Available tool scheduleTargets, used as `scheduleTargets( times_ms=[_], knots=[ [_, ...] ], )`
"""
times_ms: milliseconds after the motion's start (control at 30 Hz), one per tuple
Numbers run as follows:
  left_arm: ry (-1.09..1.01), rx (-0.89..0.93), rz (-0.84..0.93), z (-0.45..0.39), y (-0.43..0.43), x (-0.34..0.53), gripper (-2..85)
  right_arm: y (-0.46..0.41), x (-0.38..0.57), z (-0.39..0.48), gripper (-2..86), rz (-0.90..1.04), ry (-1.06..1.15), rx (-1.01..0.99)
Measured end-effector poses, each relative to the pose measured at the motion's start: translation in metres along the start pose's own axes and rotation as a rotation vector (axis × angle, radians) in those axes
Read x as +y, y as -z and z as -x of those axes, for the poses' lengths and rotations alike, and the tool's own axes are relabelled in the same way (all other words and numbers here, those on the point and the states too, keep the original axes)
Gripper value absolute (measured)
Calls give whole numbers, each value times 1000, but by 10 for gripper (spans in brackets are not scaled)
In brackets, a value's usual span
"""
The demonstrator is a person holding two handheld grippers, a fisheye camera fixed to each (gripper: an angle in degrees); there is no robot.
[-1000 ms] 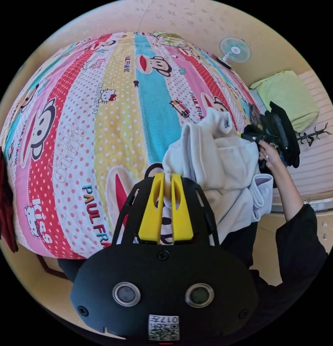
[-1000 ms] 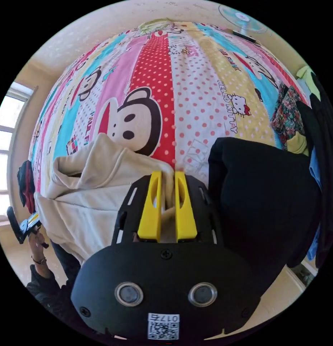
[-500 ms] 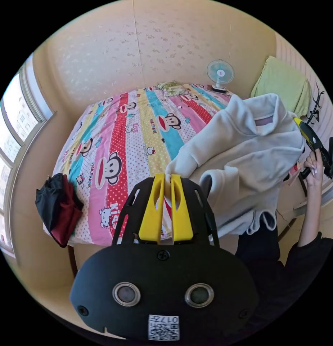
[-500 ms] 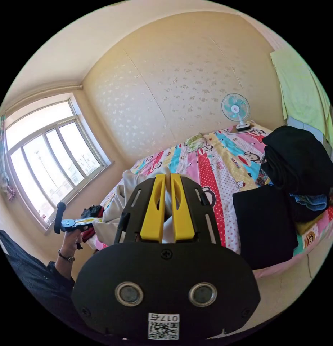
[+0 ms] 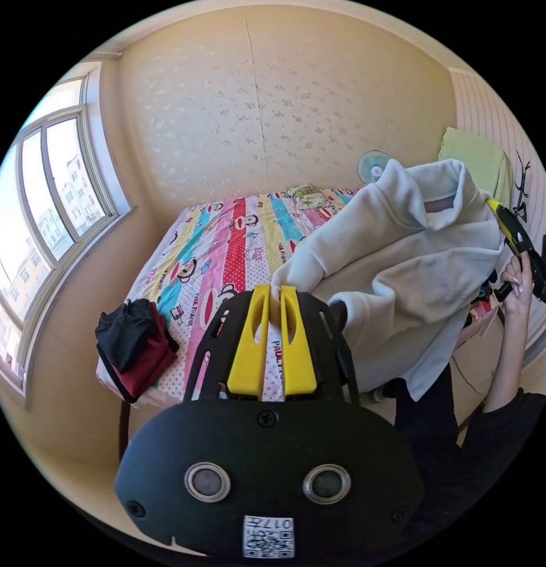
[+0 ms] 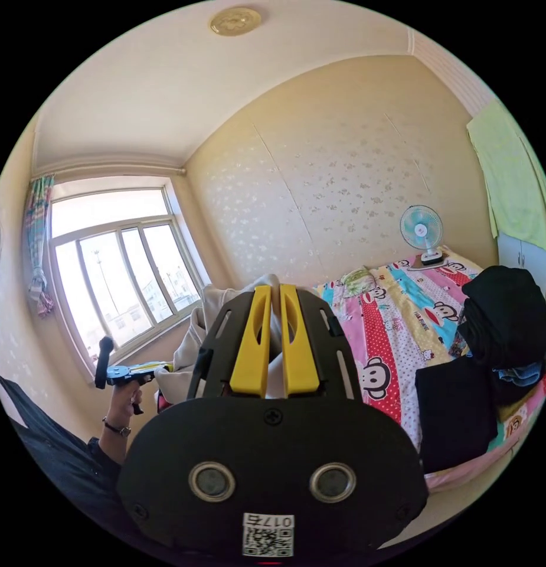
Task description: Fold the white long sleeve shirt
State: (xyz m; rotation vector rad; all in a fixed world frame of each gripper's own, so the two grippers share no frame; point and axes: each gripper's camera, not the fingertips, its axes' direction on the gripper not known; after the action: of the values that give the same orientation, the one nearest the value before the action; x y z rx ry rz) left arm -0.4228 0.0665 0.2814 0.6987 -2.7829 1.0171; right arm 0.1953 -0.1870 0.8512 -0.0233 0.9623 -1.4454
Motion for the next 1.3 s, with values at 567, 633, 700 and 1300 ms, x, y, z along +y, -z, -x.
scheduleTargets(
  times_ms=[567, 633, 700, 1300],
  knots=[
    [94, 131, -193, 7, 75, 46, 14, 13, -11, -17, 31, 102, -64, -259],
    [102, 123, -219, 3, 89, 52, 14, 8, -11, -4, 31, 120, -35, -249],
    [136, 41, -293, -1, 110, 63, 14, 24, -11, 30, 31, 69, 60, -357],
    [-21, -253, -173, -81, 144, 53, 11, 45, -2, 69, 33, 29, 4, -290]
  ],
)
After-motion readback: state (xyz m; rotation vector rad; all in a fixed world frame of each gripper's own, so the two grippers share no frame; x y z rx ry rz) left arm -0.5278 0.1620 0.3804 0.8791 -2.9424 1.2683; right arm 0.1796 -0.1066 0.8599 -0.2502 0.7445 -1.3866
